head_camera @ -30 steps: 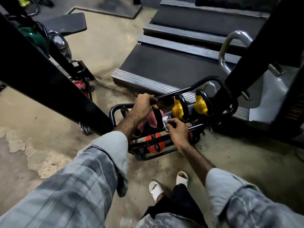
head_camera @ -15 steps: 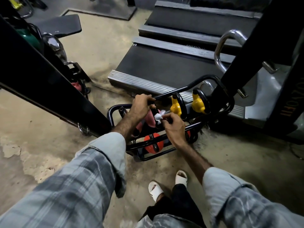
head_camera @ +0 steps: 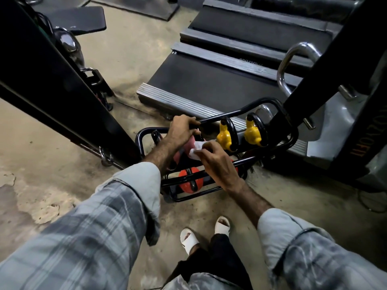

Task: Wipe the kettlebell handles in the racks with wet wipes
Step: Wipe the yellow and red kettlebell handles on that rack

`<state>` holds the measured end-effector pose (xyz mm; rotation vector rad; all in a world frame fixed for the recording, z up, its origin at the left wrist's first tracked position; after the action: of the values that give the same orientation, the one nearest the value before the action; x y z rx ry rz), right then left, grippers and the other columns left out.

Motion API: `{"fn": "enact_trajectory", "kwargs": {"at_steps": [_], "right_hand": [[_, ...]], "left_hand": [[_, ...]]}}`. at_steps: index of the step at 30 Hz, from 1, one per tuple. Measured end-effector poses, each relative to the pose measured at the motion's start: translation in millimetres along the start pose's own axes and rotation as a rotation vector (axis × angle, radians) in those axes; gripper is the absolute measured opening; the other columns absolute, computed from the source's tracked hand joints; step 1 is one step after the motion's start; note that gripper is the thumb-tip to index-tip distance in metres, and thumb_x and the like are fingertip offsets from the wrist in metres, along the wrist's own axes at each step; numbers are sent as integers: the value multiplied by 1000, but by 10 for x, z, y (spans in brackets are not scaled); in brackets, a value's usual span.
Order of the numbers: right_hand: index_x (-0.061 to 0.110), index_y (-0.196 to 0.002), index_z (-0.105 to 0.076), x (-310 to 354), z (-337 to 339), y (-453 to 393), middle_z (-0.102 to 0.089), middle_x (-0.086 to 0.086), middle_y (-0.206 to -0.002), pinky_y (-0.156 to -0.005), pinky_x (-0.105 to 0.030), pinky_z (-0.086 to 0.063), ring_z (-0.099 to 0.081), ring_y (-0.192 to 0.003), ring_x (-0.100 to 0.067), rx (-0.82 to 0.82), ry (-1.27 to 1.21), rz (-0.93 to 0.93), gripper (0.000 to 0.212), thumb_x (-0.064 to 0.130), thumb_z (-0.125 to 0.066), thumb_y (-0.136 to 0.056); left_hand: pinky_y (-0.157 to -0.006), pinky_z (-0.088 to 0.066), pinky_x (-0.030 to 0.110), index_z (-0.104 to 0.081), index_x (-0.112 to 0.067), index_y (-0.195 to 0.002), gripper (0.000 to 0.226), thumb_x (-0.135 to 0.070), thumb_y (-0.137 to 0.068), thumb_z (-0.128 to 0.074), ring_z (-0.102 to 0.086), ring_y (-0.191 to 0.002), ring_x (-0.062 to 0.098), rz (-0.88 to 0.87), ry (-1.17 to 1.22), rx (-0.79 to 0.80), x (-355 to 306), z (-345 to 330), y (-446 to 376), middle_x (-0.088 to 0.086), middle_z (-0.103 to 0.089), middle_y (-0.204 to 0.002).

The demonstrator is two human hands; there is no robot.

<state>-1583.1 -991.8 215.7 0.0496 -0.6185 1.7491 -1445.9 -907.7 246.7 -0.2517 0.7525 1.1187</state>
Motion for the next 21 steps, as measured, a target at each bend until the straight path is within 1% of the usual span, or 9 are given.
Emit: {"fn": "enact_trajectory", "kwargs": {"at_steps": [2,4,6,9,11,14,16,19,21], "right_hand": [[12,-116,-63,-7,-5,-16,-55,-12,-107,-73,-21,-51,-54,-93,-20,4,18,2,24,14,-60,-92],[11,-114,-64,-17,-68,51,-56,-11,-105,-75,-25,-52,-53,-91,-20,39,63,29,23,7,-56,-92],[12,-111,-66,-47,-89,140,-57,-9,-104,-70,-27,-51,-52,-87,-18,77,82,58,23,3,-55,-92],[13,-108,-67,-51,8,76,-56,-5,-102,-61,-19,-45,-52,-85,-15,90,61,54,17,10,-63,-92],[10,-105,-65,-14,57,-97,-54,-6,-99,-60,-20,-46,-52,-83,-15,57,33,41,15,17,-65,-92],[6,-101,-66,-64,119,-288,-55,-9,-99,-60,-22,-49,-53,-81,-16,3,-29,-33,19,19,-70,-87],[6,-99,-66,-72,120,-225,-55,-9,-96,-58,-20,-47,-50,-79,-13,4,-30,-17,17,17,-71,-87],[9,-95,-65,-59,63,-41,-54,-6,-92,-57,-22,-47,-50,-76,-12,49,-25,3,11,19,-66,-92],[9,-93,-67,-86,40,17,-56,-6,-91,-58,-18,-46,-53,-74,-12,69,-52,-51,12,21,-66,-92]], "left_hand": [[-95,-39,10,-69,-12,-113,38,-7,-76,-75,-59,-115,11,6,13,-5,4,-11,-3,5,-64,-125],[-101,-39,16,-70,-13,-113,39,-9,-75,-77,-57,-118,10,9,7,-6,7,-11,-23,5,-63,-127],[-105,-39,20,-70,-14,-113,40,-12,-74,-78,-56,-120,10,7,0,-9,19,-7,-22,6,-63,-127],[-101,-34,13,-69,-12,-114,40,-11,-74,-77,-55,-121,11,-15,19,-15,32,-8,-20,7,-62,-128],[-98,-33,12,-69,-11,-114,40,-10,-75,-77,-55,-121,10,-17,27,-11,38,-5,-16,6,-62,-128],[-105,-36,18,-70,-14,-113,38,-9,-75,-76,-55,-121,11,1,43,-17,67,-5,-26,5,-62,-129],[-107,-35,19,-70,-15,-112,39,-10,-74,-77,-55,-122,11,3,66,-14,77,-6,-19,4,-61,-129],[-108,-32,19,-70,-16,-114,41,-13,-74,-77,-52,-125,12,-2,90,-15,79,-9,-13,3,-59,-132],[-108,-32,20,-67,-15,-118,41,-14,-77,-75,-51,-127,14,-5,88,-9,66,-34,1,3,-57,-135]]}}
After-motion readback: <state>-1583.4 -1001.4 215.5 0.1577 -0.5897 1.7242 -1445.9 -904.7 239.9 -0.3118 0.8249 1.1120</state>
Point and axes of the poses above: each hand's wrist, its own y-axis away from the middle knuckle, its own z-axis out of the back of the hand, x = y × z, the point moved 5 cm from there along -y, towards the middle knuckle
